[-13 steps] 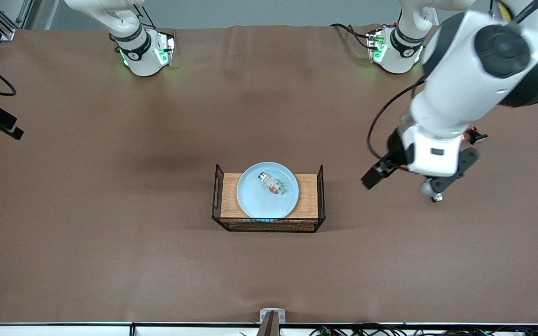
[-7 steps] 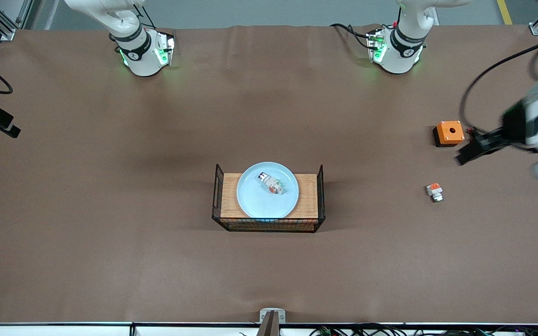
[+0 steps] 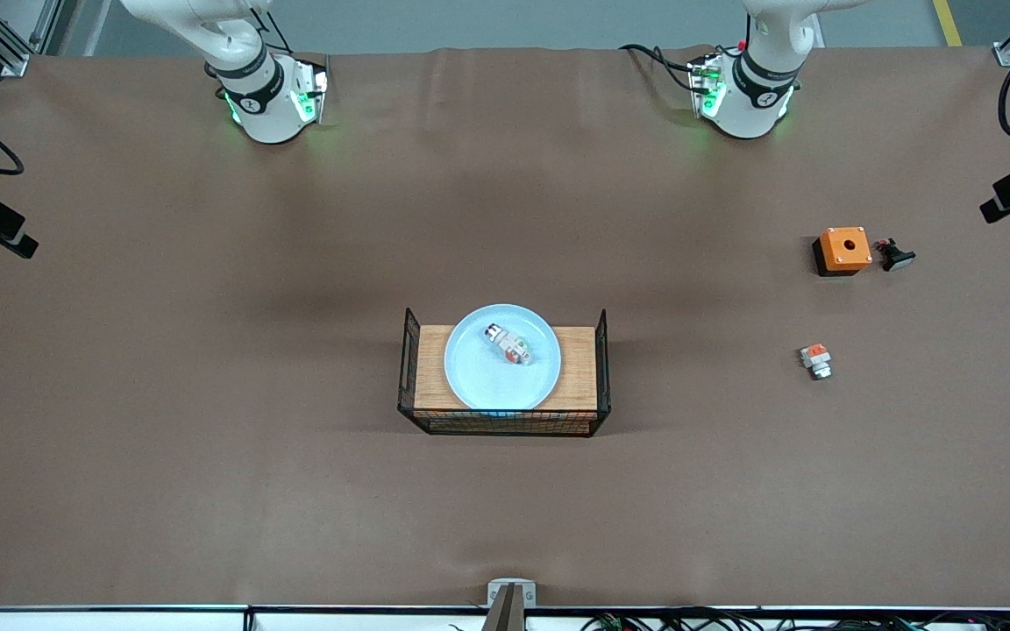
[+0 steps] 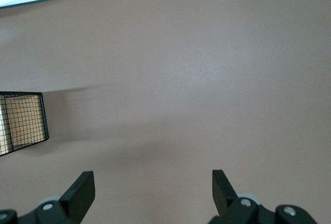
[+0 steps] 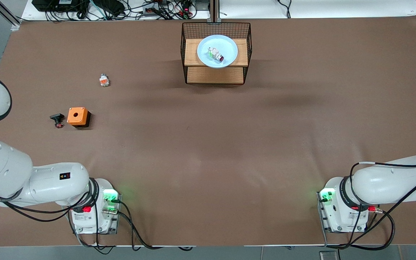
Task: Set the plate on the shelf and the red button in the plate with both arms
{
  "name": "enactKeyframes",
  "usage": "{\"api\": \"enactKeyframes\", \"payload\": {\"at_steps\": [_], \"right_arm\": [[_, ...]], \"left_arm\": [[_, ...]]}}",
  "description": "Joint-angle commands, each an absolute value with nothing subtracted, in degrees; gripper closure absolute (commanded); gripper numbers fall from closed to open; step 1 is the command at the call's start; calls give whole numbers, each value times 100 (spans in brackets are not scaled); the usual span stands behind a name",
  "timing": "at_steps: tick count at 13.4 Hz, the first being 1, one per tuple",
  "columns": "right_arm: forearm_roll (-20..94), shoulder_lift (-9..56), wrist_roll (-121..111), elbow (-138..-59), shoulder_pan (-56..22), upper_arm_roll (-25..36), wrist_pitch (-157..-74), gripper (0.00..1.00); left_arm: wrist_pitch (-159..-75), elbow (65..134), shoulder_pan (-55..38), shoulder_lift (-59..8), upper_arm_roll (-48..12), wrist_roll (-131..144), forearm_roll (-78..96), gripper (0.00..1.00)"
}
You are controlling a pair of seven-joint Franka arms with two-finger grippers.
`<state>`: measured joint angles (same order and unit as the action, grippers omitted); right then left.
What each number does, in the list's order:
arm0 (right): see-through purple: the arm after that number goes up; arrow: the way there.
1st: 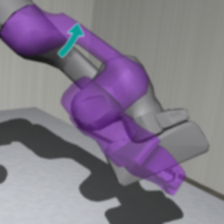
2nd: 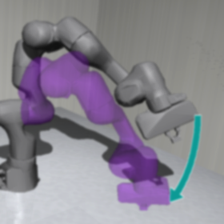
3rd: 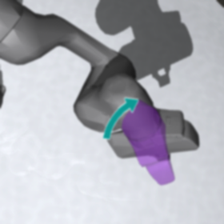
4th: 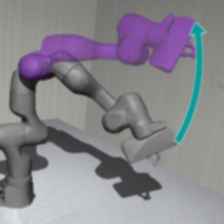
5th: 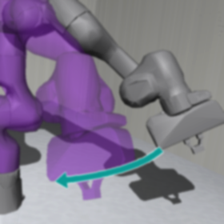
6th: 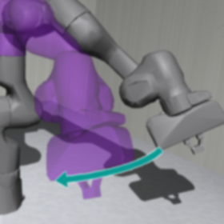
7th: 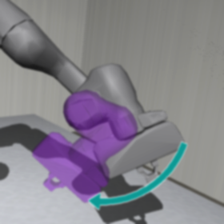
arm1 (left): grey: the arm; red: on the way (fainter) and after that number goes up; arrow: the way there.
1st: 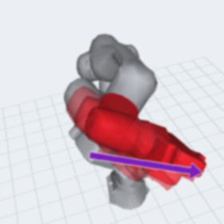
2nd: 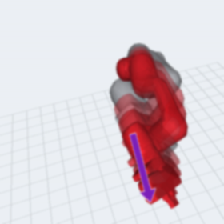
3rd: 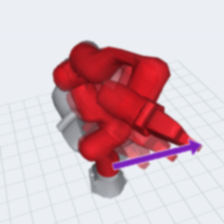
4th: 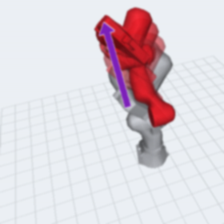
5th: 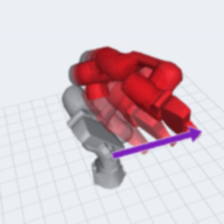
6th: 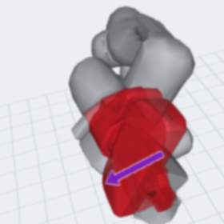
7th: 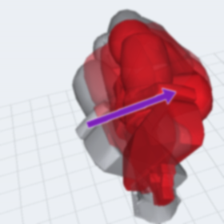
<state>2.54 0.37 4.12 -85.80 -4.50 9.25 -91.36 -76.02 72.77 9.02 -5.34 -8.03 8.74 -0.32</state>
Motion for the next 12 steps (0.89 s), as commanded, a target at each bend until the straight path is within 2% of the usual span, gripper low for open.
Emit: {"api": "enactKeyframes", "payload": {"at_steps": [1,5,12], "right_arm": [[176,79,475,-8446,-466,905,-9061,0],[176,79,475,-8446,-466,905,-9062,0],[176,79,475,-8446,-466,905,-9079,0]], "left_arm": [[-7785,7820,932,-115,-800,573,53,0],[-8234,8796,283,543,-299,466,44,0],[-8314,9062,88,817,-316,466,0,0]]}}
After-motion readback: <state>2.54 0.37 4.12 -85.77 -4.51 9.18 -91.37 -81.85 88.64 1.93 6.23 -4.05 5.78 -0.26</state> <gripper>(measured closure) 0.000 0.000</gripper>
